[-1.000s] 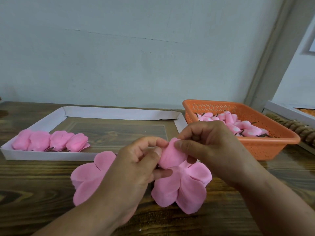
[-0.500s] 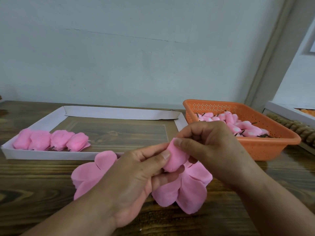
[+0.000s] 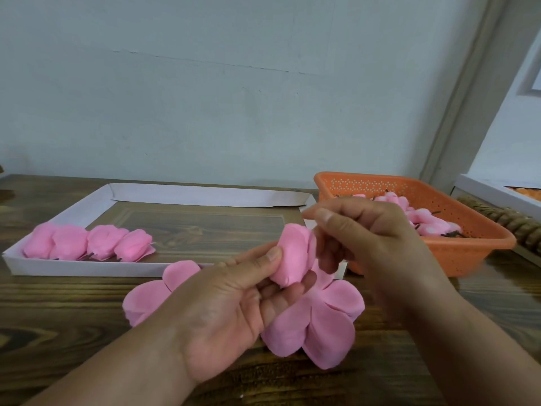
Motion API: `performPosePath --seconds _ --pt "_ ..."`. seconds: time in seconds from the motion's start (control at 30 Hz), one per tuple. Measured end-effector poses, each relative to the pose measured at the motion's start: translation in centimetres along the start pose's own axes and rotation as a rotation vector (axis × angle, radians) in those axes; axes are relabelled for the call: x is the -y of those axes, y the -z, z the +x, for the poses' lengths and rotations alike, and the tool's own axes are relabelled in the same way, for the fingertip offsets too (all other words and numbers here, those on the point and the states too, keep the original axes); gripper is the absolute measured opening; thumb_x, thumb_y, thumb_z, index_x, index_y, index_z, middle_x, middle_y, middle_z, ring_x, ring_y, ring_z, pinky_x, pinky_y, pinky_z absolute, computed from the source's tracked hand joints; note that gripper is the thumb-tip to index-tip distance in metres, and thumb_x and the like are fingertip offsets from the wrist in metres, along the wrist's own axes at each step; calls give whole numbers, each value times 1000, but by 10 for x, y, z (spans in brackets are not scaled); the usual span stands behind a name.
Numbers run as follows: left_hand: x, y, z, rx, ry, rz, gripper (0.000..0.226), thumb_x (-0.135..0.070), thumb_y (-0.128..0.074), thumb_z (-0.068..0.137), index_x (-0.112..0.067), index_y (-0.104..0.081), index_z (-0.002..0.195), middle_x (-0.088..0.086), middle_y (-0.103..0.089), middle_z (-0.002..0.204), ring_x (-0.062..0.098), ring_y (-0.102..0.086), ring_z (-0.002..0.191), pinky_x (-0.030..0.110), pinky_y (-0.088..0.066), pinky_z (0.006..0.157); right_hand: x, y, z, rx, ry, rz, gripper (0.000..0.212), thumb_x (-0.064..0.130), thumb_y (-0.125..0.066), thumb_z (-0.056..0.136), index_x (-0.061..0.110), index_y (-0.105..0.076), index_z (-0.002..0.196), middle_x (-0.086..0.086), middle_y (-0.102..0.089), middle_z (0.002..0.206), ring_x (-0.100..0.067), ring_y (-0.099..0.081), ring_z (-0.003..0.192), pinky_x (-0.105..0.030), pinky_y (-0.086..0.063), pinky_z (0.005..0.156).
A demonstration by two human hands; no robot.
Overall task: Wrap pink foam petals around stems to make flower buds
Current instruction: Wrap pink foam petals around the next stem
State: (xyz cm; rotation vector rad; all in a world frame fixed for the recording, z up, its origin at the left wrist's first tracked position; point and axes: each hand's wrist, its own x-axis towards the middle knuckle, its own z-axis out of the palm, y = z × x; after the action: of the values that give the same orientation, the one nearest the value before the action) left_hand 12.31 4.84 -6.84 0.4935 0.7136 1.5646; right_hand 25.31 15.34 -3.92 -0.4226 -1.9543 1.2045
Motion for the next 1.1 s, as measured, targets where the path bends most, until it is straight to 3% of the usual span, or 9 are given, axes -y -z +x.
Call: performPosePath --seconds 0.13,0.27,0.33,0.4,0.67,0.87,1.0,1.1 --pt "-5 -2 -1 8 -18 -53 32 -8 -65 62 4 -75 89 19 -72 95 29 -73 79 25 -57 55 0 3 1 -135 48 -7 24 9 -59 85 2 -61 62 -12 -60 57 -16 -53 47 -24 -44 47" --pt "-6 1 0 42 -35 -100 30 -7 -62 67 4 -75 93 19 -72 95 28 -73 79 25 -57 55 8 -1 -6 -39 106 -85 27 28 -69 68 4 -60 60 -12 -57 54 -19 -49 48 -27 -40 47" --pt "-5 2 1 57 -58 -103 31 -7 -63 67 4 -74 94 19 -72 98 24 -73 81 25 -58 58 10 -5 -8 42 79 -108 22 22 -75 68 6 -63 62 -9 -60 54 -20 -48 47 -25 -39 46" --pt "-5 3 2 65 -83 -90 31 -8 -64 66 2 -75 92 18 -72 102 21 -73 84 25 -58 61 11 -9 -9 72 65 -115 19 13 -79 69 8 -63 62 -3 -60 53 -10 -47 45 -19 -38 44" --pt "-3 6 3 111 -96 -62 28 -9 -55 80 0 -74 99 17 -70 111 20 -70 97 25 -58 70 13 -14 -10 18 68 -142 15 11 -73 66 13 -61 58 -2 -57 51 -4 -46 45 -17 -37 43" --pt "-4 1 1 78 -71 -88 32 -9 -61 70 3 -74 97 17 -72 104 22 -73 83 23 -58 61 10 -11 -8 18 55 -92 14 3 -71 71 6 -61 62 -7 -62 52 -10 -48 46 -19 -36 43" --pt "-5 -2 -1 52 -62 -98 29 -8 -59 72 6 -74 93 18 -72 96 23 -73 80 23 -57 57 8 -10 -7 25 45 -78 15 -5 -69 74 4 -62 64 -2 -59 49 -5 -47 44 -15 -35 42" --pt "-4 -1 -2 63 -63 -80 27 -8 -57 75 4 -75 92 16 -72 96 22 -73 81 22 -57 58 8 -10 -7 35 42 -77 13 -5 -69 74 3 -63 66 -13 -63 55 -16 -52 48 -21 -39 44"
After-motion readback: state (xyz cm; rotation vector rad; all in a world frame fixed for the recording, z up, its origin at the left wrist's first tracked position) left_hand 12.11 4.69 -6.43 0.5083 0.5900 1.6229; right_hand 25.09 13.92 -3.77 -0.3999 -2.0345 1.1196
